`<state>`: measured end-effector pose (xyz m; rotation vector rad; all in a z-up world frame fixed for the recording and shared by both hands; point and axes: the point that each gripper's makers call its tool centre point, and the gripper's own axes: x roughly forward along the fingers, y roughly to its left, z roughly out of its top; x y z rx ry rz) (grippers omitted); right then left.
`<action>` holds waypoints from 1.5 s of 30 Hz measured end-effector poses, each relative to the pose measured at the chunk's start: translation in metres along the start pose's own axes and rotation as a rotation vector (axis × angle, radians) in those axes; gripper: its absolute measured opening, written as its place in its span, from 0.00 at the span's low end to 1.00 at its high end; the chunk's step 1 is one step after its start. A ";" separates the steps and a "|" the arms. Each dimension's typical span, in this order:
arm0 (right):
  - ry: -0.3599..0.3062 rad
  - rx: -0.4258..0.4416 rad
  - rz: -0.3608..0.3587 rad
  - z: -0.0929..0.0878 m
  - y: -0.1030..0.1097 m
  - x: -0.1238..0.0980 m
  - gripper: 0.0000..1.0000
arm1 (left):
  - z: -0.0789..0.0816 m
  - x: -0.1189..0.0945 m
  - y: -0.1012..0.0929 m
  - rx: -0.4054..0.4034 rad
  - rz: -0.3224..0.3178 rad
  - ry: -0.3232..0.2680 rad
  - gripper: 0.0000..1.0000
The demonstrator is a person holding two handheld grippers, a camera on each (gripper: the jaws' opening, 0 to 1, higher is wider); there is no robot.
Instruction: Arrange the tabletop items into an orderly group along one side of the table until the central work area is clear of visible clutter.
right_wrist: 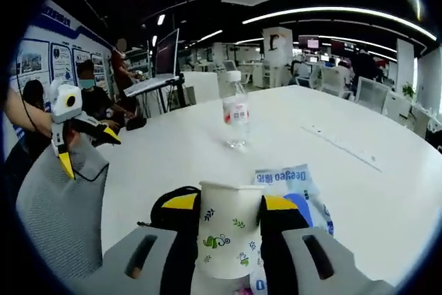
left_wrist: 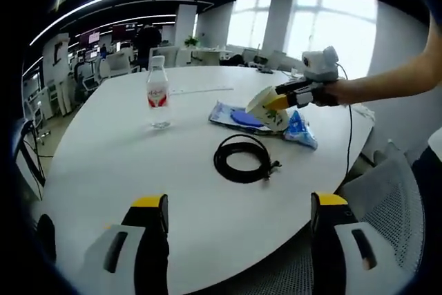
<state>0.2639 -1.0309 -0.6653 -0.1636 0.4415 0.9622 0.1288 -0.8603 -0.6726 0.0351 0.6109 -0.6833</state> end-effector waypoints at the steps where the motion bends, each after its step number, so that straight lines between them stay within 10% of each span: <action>1: -0.008 -0.025 0.005 0.001 0.003 0.001 0.31 | -0.001 0.000 0.000 0.003 -0.002 0.003 0.82; 45: -0.155 0.053 0.035 0.036 -0.008 0.058 0.31 | -0.011 0.001 0.002 0.040 0.024 0.061 0.78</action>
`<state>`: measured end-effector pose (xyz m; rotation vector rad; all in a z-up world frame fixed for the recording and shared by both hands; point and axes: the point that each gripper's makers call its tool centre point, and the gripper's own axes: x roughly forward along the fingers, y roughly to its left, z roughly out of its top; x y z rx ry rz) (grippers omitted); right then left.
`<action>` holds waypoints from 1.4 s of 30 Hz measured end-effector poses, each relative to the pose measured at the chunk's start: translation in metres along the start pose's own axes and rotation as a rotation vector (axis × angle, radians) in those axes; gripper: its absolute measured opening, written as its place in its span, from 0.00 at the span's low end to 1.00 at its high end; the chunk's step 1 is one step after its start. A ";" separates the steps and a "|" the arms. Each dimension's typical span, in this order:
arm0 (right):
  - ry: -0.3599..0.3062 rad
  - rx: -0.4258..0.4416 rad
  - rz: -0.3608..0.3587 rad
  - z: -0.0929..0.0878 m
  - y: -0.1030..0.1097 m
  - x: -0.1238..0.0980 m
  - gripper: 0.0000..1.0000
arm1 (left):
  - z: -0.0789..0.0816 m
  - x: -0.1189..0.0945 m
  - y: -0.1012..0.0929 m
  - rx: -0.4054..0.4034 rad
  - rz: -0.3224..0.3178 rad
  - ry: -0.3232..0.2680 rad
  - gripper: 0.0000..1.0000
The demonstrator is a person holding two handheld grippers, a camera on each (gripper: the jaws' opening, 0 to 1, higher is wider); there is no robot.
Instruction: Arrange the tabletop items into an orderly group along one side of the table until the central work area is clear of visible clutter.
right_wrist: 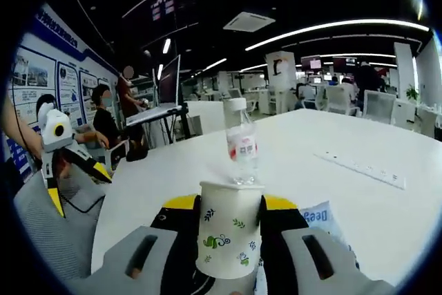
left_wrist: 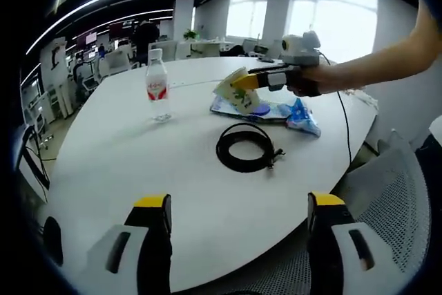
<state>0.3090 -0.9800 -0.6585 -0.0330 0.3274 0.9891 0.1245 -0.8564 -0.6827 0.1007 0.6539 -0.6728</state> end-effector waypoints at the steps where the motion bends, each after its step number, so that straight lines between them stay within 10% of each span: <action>1: 0.003 -0.005 0.001 0.000 0.000 0.001 0.31 | 0.000 0.000 -0.001 0.005 -0.002 0.000 0.78; 42: -0.069 0.089 -0.067 0.008 -0.043 0.058 0.31 | 0.005 -0.001 -0.006 -0.008 -0.058 -0.032 0.71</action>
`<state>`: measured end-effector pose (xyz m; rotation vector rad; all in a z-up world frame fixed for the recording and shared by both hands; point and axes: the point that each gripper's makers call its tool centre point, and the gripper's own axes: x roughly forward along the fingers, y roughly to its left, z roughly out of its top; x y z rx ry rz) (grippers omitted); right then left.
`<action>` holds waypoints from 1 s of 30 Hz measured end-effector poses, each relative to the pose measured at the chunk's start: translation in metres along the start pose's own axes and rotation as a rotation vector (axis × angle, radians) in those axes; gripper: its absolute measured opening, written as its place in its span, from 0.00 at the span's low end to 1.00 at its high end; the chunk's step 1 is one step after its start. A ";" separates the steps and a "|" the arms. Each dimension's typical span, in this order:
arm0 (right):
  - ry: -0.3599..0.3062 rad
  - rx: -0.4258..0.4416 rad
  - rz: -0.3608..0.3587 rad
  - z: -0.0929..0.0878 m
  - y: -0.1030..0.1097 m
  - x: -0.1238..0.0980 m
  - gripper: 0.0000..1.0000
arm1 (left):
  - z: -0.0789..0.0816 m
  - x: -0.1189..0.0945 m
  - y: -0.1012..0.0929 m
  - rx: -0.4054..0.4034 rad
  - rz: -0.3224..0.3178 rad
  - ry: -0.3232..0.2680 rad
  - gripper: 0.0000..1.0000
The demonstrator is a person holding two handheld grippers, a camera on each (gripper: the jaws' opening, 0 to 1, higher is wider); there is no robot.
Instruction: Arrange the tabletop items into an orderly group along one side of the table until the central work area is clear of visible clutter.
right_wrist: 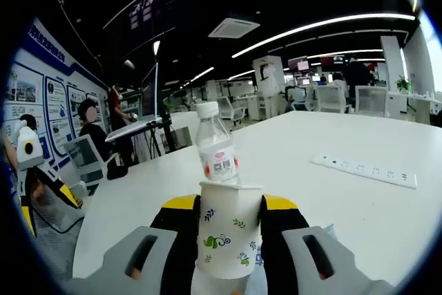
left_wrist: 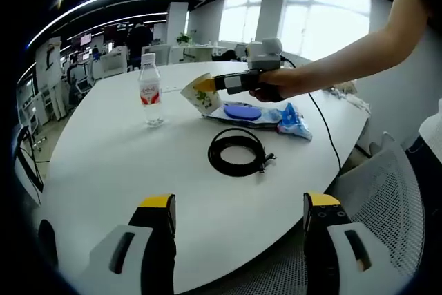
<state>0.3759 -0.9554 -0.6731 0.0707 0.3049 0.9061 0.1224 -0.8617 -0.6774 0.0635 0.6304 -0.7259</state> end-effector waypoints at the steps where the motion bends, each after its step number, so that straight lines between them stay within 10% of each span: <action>1: -0.004 0.006 -0.002 0.000 -0.001 0.001 0.31 | 0.000 0.000 0.000 0.000 0.000 -0.001 0.71; 30: -0.132 0.041 -0.061 0.017 -0.028 0.042 0.27 | -0.009 0.003 0.003 -0.047 -0.009 0.042 0.70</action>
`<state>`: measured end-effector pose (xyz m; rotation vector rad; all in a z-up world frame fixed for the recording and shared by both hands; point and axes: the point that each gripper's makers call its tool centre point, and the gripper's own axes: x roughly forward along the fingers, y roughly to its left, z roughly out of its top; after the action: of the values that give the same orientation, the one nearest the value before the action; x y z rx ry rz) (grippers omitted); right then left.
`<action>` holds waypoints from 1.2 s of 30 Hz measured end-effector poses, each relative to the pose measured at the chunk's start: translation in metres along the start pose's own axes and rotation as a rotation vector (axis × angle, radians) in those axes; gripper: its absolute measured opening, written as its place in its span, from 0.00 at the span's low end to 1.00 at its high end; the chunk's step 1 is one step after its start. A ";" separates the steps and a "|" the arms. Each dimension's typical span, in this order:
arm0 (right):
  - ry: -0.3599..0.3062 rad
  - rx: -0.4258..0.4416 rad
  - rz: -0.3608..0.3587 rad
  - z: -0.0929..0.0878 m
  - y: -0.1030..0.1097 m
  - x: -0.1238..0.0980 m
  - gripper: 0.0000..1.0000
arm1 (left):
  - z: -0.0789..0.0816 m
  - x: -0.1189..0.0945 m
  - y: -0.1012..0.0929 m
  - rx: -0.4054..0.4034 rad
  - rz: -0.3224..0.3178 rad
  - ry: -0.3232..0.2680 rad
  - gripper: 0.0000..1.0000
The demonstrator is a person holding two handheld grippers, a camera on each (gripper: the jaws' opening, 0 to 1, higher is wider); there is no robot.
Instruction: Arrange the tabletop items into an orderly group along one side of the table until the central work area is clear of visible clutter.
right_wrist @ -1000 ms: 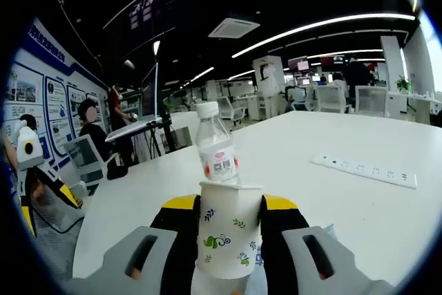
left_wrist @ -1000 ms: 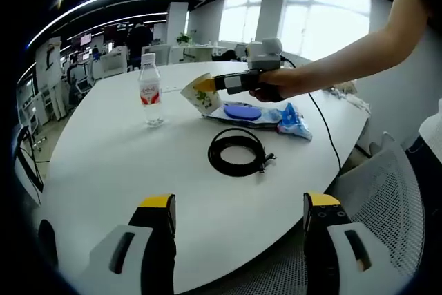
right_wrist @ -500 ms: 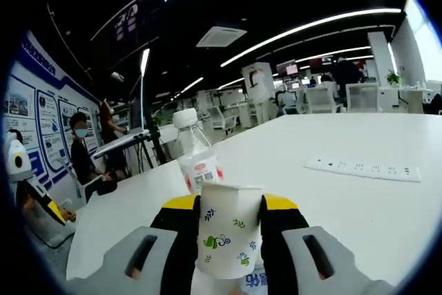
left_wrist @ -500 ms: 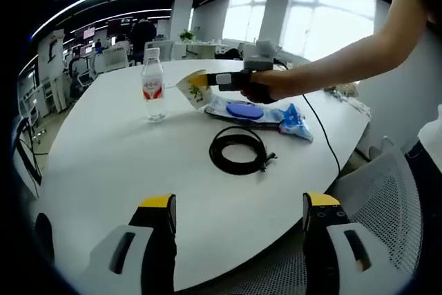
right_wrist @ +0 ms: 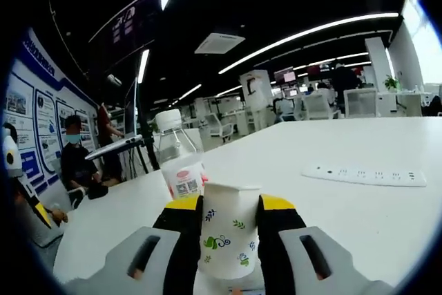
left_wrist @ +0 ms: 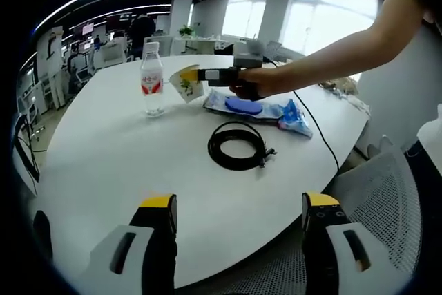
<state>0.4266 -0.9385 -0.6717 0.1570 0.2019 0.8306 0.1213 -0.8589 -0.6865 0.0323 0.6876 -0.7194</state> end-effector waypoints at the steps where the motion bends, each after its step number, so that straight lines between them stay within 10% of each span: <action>1: -0.003 -0.004 -0.001 0.000 -0.001 0.003 0.27 | -0.001 0.000 0.000 0.000 0.000 0.003 0.70; 36: -0.004 -0.155 0.144 -0.018 0.009 0.000 0.28 | -0.008 0.004 0.006 -0.032 -0.008 0.034 0.67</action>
<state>0.4157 -0.9317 -0.6870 0.0278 0.1229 0.9856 0.1227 -0.8545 -0.6969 0.0120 0.7317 -0.7163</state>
